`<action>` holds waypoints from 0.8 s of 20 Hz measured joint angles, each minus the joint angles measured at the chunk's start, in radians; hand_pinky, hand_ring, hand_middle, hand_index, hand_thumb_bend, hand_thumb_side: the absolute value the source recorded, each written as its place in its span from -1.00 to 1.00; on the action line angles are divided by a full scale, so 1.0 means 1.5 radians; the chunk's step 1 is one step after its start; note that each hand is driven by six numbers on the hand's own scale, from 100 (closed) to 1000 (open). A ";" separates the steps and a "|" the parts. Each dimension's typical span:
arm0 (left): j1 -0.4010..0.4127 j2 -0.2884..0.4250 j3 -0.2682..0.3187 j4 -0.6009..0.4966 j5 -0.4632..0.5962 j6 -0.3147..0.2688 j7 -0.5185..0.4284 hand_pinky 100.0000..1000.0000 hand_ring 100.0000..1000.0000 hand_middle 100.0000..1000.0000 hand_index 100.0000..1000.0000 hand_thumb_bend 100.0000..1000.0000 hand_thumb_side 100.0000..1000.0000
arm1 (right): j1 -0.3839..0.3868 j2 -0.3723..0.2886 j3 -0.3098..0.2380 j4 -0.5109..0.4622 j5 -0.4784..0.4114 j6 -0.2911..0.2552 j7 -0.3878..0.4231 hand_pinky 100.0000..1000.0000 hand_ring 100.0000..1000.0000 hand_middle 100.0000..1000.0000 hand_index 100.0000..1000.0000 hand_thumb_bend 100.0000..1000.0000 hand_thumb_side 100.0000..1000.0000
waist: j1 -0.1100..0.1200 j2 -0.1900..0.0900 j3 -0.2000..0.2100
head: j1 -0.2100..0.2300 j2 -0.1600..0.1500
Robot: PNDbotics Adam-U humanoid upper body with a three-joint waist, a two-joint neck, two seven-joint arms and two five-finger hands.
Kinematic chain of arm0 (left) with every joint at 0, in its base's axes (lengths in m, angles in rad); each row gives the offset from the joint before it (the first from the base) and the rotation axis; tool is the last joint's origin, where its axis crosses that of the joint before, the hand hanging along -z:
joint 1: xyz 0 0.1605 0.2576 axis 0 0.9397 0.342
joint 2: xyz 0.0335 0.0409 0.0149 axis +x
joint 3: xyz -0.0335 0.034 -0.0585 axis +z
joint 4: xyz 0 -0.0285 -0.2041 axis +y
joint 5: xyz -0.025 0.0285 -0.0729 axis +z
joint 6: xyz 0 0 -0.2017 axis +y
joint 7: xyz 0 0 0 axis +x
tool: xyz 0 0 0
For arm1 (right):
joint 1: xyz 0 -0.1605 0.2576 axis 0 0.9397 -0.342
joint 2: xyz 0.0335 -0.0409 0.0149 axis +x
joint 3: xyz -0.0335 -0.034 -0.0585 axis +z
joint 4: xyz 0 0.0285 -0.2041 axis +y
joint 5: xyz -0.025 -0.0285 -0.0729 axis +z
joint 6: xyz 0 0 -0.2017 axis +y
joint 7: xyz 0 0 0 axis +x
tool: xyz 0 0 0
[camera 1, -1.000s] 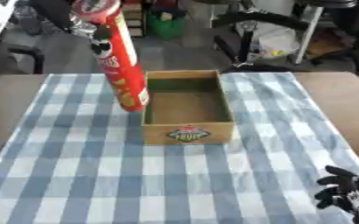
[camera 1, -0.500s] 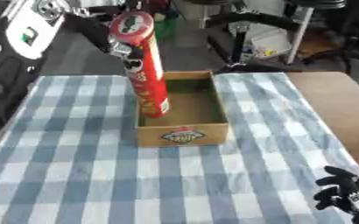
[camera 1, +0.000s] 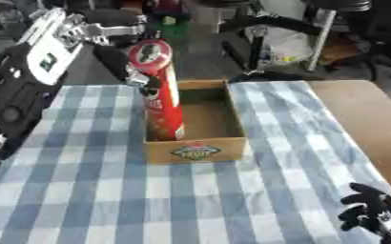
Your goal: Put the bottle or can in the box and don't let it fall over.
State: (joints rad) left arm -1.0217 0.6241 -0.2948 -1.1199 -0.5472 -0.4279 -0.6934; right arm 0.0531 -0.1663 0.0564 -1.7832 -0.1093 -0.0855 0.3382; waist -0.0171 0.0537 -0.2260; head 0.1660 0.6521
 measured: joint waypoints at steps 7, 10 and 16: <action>0.002 0.003 -0.002 -0.015 0.007 0.017 -0.017 0.48 0.67 0.65 0.73 -0.26 0.28 | 0.000 0.000 0.000 0.003 0.000 0.000 0.001 -0.06 0.08 0.22 0.67 -1.00 0.26 | 0.000 0.000 0.005 | -0.001 -0.002; 0.003 0.012 0.002 -0.031 0.017 0.011 -0.011 0.48 0.66 0.64 0.72 -0.34 0.30 | 0.000 0.000 0.000 0.003 0.000 0.000 0.001 -0.06 0.08 0.22 0.67 -1.00 0.26 | 0.001 0.000 0.008 | -0.004 -0.003; 0.037 0.067 0.024 -0.102 0.096 -0.007 0.007 0.43 0.58 0.58 0.69 -0.55 0.18 | 0.001 0.000 -0.005 0.003 0.000 -0.001 0.000 -0.06 0.08 0.22 0.67 -1.00 0.26 | 0.004 0.000 0.019 | -0.014 -0.003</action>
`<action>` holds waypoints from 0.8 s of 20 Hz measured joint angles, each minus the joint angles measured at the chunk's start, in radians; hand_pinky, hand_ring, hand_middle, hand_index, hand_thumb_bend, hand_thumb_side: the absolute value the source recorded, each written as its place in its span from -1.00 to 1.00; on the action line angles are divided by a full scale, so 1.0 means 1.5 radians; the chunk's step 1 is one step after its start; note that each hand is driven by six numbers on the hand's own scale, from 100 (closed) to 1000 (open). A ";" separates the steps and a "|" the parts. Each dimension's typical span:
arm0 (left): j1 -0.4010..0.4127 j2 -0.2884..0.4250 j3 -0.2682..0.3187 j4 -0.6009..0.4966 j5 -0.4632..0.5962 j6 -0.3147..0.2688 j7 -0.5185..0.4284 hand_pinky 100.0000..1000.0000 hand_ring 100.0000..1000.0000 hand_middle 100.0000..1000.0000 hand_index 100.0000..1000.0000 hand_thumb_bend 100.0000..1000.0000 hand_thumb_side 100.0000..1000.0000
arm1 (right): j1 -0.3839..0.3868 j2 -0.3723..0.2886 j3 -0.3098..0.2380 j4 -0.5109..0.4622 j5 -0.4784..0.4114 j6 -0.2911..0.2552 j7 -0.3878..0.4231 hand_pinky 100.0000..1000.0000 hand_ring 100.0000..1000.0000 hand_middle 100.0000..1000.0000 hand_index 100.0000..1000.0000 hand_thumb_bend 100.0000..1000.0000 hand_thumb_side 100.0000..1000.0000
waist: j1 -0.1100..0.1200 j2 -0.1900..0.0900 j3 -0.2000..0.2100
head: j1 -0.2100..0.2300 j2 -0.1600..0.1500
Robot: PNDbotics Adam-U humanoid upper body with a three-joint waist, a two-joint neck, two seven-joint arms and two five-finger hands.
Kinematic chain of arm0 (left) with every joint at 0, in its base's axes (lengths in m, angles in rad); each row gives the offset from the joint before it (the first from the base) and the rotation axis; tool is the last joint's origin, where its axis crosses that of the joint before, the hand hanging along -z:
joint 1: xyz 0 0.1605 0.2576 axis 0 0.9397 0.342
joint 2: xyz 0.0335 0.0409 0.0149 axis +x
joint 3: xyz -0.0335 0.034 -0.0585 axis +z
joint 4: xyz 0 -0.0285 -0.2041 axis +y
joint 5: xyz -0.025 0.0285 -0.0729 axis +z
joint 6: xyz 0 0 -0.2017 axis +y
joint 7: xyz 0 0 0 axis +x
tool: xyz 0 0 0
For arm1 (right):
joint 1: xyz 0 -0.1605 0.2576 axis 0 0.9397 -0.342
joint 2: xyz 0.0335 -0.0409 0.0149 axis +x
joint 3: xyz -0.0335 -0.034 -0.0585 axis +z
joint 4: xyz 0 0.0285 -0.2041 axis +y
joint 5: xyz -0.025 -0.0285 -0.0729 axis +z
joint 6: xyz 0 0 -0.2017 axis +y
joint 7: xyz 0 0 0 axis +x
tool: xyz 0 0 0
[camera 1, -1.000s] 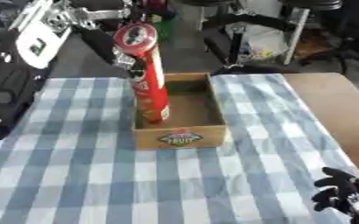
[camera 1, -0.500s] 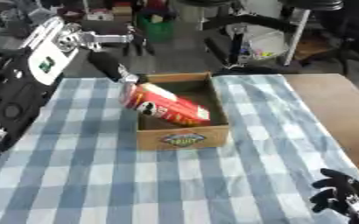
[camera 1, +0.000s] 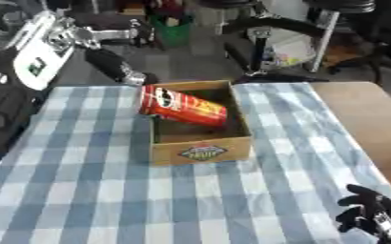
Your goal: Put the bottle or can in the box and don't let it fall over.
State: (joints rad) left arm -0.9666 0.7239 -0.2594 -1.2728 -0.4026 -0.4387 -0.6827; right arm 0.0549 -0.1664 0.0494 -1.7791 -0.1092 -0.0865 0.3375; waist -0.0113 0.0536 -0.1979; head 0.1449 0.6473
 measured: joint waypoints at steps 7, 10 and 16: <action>0.168 0.134 0.087 -0.182 0.127 0.016 0.076 0.33 0.49 0.51 0.65 -0.76 0.10 | 0.006 0.000 -0.007 0.000 0.005 -0.003 -0.006 -0.06 0.08 0.22 0.67 -1.00 0.26 | 0.001 0.000 0.019 | -0.017 -0.006; 0.276 0.155 0.154 -0.265 0.172 0.053 0.143 0.26 0.42 0.46 0.60 -0.87 0.03 | 0.009 0.000 -0.013 0.000 0.007 -0.003 -0.012 -0.06 0.08 0.22 0.67 -1.00 0.26 | -0.003 0.000 0.033 | -0.024 -0.010; 0.466 0.074 0.259 -0.372 0.188 0.125 0.255 0.11 0.25 0.36 0.54 -1.00 0.12 | 0.012 0.006 -0.021 0.000 0.015 -0.004 -0.023 -0.06 0.08 0.22 0.67 -1.00 0.26 | -0.011 0.003 0.047 | -0.039 -0.019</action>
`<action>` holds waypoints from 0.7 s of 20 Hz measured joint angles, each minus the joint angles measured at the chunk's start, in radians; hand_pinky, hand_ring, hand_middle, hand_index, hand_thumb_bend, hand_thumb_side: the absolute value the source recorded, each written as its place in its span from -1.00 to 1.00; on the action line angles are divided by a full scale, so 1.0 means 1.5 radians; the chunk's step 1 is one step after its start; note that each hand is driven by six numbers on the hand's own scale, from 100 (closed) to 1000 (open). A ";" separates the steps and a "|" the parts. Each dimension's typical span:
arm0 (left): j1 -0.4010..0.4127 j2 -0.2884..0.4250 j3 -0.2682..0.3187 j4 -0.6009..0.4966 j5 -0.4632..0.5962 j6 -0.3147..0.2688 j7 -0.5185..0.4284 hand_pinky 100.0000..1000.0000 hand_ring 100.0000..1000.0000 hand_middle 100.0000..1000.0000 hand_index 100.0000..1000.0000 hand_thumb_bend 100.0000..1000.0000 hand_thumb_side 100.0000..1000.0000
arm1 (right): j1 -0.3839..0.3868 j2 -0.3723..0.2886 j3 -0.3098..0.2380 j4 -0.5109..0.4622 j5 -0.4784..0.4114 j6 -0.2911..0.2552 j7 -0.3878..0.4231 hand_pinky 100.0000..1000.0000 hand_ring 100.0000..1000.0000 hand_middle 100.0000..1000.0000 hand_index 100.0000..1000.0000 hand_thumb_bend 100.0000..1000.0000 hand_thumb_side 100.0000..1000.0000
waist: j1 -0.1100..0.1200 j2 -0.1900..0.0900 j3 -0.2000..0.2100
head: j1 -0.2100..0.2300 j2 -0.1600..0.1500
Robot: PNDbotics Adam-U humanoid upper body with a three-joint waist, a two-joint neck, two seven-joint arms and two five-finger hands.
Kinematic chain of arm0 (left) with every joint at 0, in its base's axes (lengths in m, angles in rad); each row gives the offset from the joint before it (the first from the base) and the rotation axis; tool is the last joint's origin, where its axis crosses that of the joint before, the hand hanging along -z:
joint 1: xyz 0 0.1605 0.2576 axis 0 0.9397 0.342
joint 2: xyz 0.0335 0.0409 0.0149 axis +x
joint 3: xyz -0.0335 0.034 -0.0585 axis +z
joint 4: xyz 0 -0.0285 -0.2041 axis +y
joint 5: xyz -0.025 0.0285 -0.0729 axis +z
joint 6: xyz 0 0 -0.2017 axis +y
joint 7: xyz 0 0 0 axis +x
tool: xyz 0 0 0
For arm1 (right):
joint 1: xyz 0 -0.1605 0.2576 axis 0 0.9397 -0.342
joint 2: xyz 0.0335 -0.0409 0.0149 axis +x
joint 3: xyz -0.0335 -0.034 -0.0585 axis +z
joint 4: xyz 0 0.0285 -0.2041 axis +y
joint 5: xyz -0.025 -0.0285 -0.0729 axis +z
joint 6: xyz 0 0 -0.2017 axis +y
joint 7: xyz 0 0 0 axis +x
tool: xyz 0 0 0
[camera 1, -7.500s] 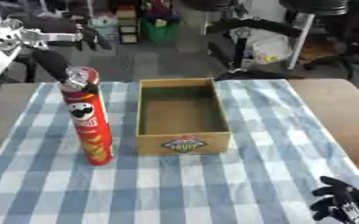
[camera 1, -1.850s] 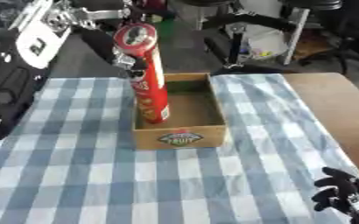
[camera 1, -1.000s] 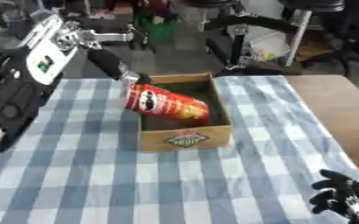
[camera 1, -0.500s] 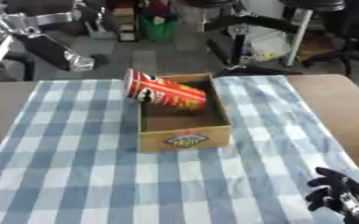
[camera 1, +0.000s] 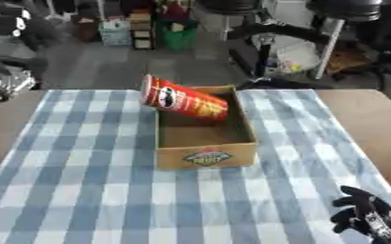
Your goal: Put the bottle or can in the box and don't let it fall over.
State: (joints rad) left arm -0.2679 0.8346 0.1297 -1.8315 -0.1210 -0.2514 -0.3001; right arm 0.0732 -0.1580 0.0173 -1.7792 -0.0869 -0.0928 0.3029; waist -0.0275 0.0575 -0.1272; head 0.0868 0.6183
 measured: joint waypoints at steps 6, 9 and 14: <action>0.119 -0.158 0.072 -0.055 0.009 0.059 0.058 -0.03 0.12 0.25 0.45 -1.00 0.20 | 0.003 0.004 -0.007 0.000 0.001 -0.002 -0.009 -0.06 0.08 0.22 0.67 -1.00 0.26 | -0.004 0.002 0.009 | -0.010 -0.004; 0.151 -0.235 0.097 -0.067 0.017 0.092 0.091 -0.07 0.09 0.21 0.42 -1.00 0.25 | 0.003 0.008 -0.008 0.000 0.001 -0.002 -0.011 -0.06 0.08 0.22 0.67 -1.00 0.26 | -0.006 0.002 0.013 | -0.013 -0.007; 0.173 -0.339 0.123 -0.059 0.025 0.149 0.142 -0.10 0.06 0.18 0.41 -1.00 0.37 | 0.005 0.008 -0.012 -0.001 0.001 -0.003 -0.016 -0.06 0.08 0.21 0.67 -1.00 0.25 | -0.008 0.002 0.019 | -0.015 -0.010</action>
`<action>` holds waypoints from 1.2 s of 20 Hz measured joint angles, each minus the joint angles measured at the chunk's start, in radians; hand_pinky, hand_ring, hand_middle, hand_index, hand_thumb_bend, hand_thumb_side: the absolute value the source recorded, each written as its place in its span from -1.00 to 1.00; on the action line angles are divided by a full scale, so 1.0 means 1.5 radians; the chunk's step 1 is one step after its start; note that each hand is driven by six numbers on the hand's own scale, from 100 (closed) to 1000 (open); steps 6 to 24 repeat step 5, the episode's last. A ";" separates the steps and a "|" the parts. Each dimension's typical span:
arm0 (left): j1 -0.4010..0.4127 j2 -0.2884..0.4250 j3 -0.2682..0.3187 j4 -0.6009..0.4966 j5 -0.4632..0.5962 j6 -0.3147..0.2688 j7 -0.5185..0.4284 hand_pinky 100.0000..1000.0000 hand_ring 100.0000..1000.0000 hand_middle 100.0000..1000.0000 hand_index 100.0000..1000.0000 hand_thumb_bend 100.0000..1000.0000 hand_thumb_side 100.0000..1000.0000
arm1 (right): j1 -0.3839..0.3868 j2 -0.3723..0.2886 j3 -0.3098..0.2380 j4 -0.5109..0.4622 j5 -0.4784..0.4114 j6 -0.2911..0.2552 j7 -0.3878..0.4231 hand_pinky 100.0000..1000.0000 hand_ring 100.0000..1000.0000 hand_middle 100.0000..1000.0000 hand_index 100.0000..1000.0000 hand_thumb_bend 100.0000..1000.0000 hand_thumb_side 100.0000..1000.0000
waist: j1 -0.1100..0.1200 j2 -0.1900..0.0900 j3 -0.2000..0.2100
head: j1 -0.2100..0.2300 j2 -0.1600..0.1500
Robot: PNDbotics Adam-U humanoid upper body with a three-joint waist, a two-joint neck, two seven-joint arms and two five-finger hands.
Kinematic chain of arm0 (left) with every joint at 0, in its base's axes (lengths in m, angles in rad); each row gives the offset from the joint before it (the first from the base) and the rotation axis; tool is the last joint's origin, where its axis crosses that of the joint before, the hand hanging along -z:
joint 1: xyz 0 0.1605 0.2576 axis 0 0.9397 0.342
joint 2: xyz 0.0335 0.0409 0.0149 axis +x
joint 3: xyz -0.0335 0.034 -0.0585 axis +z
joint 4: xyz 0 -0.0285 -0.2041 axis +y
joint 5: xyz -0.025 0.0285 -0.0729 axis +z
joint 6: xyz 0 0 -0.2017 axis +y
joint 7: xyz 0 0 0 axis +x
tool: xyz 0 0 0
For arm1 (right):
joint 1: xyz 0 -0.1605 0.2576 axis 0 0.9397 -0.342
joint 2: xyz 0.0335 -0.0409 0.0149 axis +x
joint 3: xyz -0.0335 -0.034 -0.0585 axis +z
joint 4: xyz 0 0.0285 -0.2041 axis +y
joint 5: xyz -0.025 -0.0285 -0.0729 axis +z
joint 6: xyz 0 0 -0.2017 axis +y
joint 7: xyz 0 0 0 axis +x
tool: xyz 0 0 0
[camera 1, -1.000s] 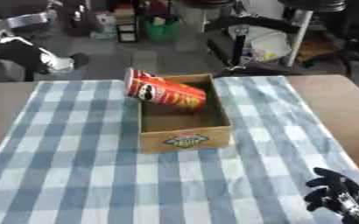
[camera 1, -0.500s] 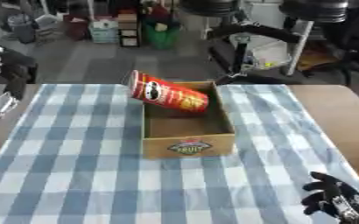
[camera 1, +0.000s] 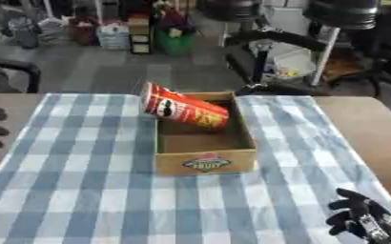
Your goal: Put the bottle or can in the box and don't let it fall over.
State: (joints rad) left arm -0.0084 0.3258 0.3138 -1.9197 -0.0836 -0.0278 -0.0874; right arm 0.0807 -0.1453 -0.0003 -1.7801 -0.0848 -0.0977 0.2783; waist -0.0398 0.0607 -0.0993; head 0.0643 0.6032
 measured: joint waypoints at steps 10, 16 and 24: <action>0.004 -0.046 0.007 0.025 0.003 0.030 0.006 -0.10 0.06 0.18 0.41 -1.00 0.38 | 0.000 0.000 -0.002 -0.004 0.000 -0.001 -0.004 -0.06 0.08 0.21 0.67 -1.00 0.25 | -0.002 0.000 0.006 | 0.002 0.000; 0.004 -0.046 0.007 0.025 0.003 0.030 0.006 -0.10 0.06 0.18 0.41 -1.00 0.38 | 0.000 0.000 -0.002 -0.004 0.000 -0.001 -0.004 -0.06 0.08 0.21 0.67 -1.00 0.25 | -0.002 0.000 0.006 | 0.002 0.000; 0.004 -0.046 0.007 0.025 0.003 0.030 0.006 -0.10 0.06 0.18 0.41 -1.00 0.38 | 0.000 0.000 -0.002 -0.004 0.000 -0.001 -0.004 -0.06 0.08 0.21 0.67 -1.00 0.25 | -0.002 0.000 0.006 | 0.002 0.000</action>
